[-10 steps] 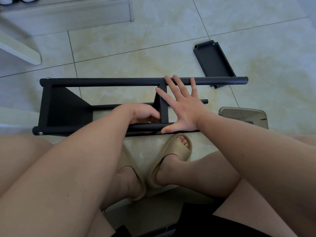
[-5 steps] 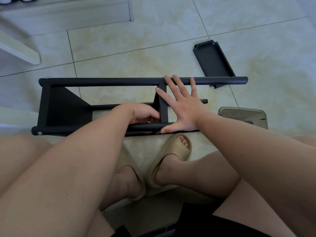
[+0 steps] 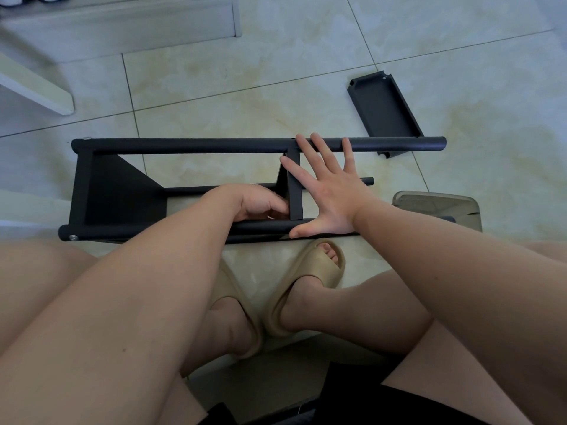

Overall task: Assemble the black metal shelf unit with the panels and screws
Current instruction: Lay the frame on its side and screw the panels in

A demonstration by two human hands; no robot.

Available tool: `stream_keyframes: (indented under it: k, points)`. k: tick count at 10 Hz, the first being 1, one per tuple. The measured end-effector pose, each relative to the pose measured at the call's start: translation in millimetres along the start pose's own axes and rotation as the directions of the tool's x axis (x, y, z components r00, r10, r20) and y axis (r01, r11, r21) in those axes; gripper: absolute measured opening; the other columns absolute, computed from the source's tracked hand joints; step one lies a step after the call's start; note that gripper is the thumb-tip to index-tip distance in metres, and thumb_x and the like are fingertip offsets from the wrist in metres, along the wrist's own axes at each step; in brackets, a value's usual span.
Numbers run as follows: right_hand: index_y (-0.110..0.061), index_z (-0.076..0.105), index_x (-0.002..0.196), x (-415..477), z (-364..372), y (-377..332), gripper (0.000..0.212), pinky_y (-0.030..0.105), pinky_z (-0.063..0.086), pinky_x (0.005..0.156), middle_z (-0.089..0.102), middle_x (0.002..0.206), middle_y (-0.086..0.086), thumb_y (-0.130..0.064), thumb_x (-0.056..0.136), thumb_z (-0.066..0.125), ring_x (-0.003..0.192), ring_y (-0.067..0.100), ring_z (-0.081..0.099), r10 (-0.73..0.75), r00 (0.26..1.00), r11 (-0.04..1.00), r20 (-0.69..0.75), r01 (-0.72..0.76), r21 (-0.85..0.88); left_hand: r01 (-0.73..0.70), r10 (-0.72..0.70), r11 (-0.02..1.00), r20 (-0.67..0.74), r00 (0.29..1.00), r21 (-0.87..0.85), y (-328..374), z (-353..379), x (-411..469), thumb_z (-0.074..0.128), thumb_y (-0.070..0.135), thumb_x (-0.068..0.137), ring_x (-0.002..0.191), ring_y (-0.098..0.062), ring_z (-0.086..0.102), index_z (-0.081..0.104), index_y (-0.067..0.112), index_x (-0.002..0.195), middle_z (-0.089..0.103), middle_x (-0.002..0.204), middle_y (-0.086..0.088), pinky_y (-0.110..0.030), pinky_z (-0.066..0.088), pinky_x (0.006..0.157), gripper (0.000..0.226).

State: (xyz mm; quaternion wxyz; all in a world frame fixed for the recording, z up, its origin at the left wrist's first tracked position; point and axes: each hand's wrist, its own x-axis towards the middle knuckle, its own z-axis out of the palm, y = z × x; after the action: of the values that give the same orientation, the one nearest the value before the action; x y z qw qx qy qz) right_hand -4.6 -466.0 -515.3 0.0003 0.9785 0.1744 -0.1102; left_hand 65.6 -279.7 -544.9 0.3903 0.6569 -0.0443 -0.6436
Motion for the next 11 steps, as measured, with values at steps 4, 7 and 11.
stream_keyframes:
  k: [4,7,11]
  points:
    - [-0.031,-0.002,0.162,-0.1,-0.1,0.3,0.129,0.073,-0.009,0.115,-0.016,0.169,0.011,-0.104,0.061,0.028,0.154,0.034,-0.017,0.001,1.000,1.000,0.003,-0.001,0.007,-0.015,0.018,0.998,0.044,0.999,-0.068,-1.8,-0.6,2.6,0.056,0.011,0.093,0.085,-0.021,0.066,0.076,0.015,0.095,0.072,0.091,-0.005,-0.032,0.053,0.083,0.020]
    - [-0.031,-0.002,0.162,-0.2,0.0,0.8,0.128,0.073,-0.008,0.115,-0.016,0.169,0.012,-0.104,0.061,0.027,0.154,0.034,-0.017,-0.003,1.000,1.000,0.002,0.003,0.009,-0.028,0.028,0.998,0.008,1.000,-0.057,-2.8,-0.2,3.8,0.064,0.011,0.085,0.103,-0.032,0.063,0.071,0.006,0.110,0.069,0.112,-0.022,-0.047,0.045,0.104,0.027]
    - [-0.031,-0.004,0.162,0.1,-1.0,0.6,0.128,0.072,-0.009,0.115,-0.017,0.168,0.011,-0.104,0.062,0.026,0.154,0.034,-0.018,-0.004,1.000,1.000,0.007,0.004,0.002,-0.015,0.015,1.000,0.004,1.000,-0.014,-2.9,-0.1,2.4,0.063,0.014,0.088,0.093,-0.029,0.066,0.073,0.007,0.104,0.073,0.098,-0.013,-0.040,0.050,0.093,0.020]
